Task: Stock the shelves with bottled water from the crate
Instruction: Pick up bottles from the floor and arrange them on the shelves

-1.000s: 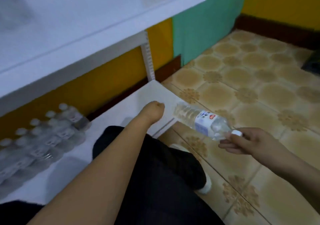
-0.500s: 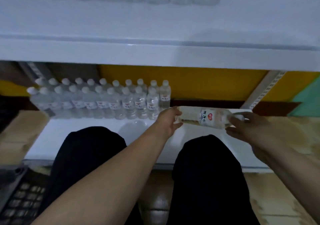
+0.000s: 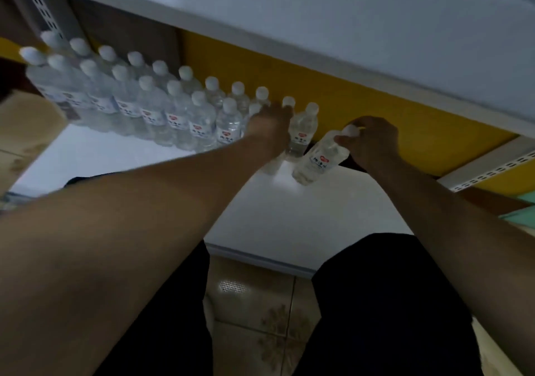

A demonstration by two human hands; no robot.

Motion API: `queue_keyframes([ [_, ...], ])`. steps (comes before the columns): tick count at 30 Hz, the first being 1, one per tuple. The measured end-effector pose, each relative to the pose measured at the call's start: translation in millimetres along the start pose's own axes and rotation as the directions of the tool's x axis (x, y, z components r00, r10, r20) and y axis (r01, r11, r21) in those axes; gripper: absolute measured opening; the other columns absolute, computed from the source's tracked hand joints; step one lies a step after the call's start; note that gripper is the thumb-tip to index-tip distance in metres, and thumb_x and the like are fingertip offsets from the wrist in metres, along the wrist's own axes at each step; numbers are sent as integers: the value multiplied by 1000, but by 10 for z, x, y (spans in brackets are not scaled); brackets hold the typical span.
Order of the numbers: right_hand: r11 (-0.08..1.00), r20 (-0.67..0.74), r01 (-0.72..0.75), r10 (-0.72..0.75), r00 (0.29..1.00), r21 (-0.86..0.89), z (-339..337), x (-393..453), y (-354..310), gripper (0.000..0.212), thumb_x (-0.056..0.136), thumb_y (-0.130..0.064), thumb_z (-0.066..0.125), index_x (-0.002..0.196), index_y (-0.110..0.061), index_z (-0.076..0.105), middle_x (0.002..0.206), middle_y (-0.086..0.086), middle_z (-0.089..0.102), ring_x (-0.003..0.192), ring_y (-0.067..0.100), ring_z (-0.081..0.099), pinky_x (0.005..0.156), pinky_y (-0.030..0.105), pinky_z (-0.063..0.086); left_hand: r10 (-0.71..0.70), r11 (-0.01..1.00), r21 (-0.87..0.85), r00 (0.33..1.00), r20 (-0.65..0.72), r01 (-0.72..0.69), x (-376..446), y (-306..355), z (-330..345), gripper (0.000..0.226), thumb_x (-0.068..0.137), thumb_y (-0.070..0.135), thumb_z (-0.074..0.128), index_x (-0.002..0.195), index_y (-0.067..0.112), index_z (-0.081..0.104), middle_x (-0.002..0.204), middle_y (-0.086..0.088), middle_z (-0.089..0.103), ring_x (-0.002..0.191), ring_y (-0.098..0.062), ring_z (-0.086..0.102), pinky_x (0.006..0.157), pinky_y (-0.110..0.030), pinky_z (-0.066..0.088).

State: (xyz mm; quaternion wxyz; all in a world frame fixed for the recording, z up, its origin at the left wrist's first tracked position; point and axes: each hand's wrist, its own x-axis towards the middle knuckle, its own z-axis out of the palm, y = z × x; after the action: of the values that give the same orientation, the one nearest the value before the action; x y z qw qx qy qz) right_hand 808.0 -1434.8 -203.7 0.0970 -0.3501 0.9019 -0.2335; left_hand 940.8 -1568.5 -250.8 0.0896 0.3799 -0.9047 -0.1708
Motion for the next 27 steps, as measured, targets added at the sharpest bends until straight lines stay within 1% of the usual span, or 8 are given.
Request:
queue_keyframes([
  [3, 999, 20, -23, 22, 1000, 39, 263, 209, -69, 42, 87, -29, 73, 121, -8, 61, 130, 8, 59, 115, 22, 56, 71, 14, 34, 100, 972, 208, 992, 76, -114, 307, -91, -114, 50, 95, 33, 55, 140, 17, 41, 143, -11, 43, 130, -32, 43, 101, -44, 43],
  [6, 998, 127, -62, 60, 990, 12, 499, 417, -44, 47, 93, -26, 66, 133, -5, 54, 137, 11, 54, 123, 25, 53, 62, 5, 35, 144, 955, 222, 960, 240, -199, 396, -184, -88, 55, 98, 37, 50, 146, 16, 35, 147, -12, 41, 133, -31, 41, 107, -43, 39],
  [9, 999, 211, 11, 0, 978, -53, 725, 572, -12, 44, 95, -22, 62, 134, -4, 53, 134, 16, 56, 121, 28, 54, 68, -2, 41, 141, 944, 258, 960, 241, -204, 360, -208, -11, 50, 99, 31, 49, 144, 13, 38, 142, -12, 46, 130, -30, 44, 104, -39, 39],
  [11, 995, 213, 53, -34, 977, -84, 823, 587, 7, 41, 94, -23, 63, 129, -3, 56, 129, 17, 59, 118, 31, 56, 81, 11, 45, 127, 951, 253, 970, 208, -179, 389, -163, 25, 43, 100, 29, 49, 138, 11, 45, 135, -13, 53, 124, -30, 50, 101, -40, 40],
  [14, 984, 202, 128, -100, 974, -128, 883, 566, -93, 41, 93, -26, 67, 125, -4, 56, 128, 14, 59, 118, 29, 55, 81, 18, 36, 92, 924, 356, 985, 145, -139, 459, -150, 64, 37, 97, 35, 51, 132, 20, 52, 133, -6, 56, 125, -28, 50, 107, -40, 33],
  [17, 975, 183, 108, -73, 980, -193, 855, 578, -161, 47, 91, -32, 68, 129, -7, 55, 132, 12, 59, 120, 29, 56, 91, 31, 43, 55, 908, 405, 988, 141, -108, 532, -170, 150, 33, 94, 38, 54, 124, 25, 58, 128, -1, 60, 124, -25, 50, 104, -39, 29],
  [23, 933, 202, 133, -66, 977, -335, 861, 563, -179, 43, 101, -32, 53, 133, -3, 49, 135, 17, 55, 124, 32, 53, 97, 36, 42, -16, 907, 420, 990, 138, -44, 602, -156, 183, 36, 92, 42, 58, 123, 24, 61, 121, -2, 65, 118, -26, 52, 103, -41, 30],
  [27, 936, 233, 125, -47, 971, -330, 851, 548, -222, 43, 105, -30, 44, 137, -2, 45, 142, 19, 48, 130, 33, 46, 103, 37, 39, -45, 905, 426, 992, 120, -10, 628, -135, 217, 36, 92, 41, 59, 123, 22, 61, 119, -4, 65, 119, -27, 51, 102, -39, 31],
])
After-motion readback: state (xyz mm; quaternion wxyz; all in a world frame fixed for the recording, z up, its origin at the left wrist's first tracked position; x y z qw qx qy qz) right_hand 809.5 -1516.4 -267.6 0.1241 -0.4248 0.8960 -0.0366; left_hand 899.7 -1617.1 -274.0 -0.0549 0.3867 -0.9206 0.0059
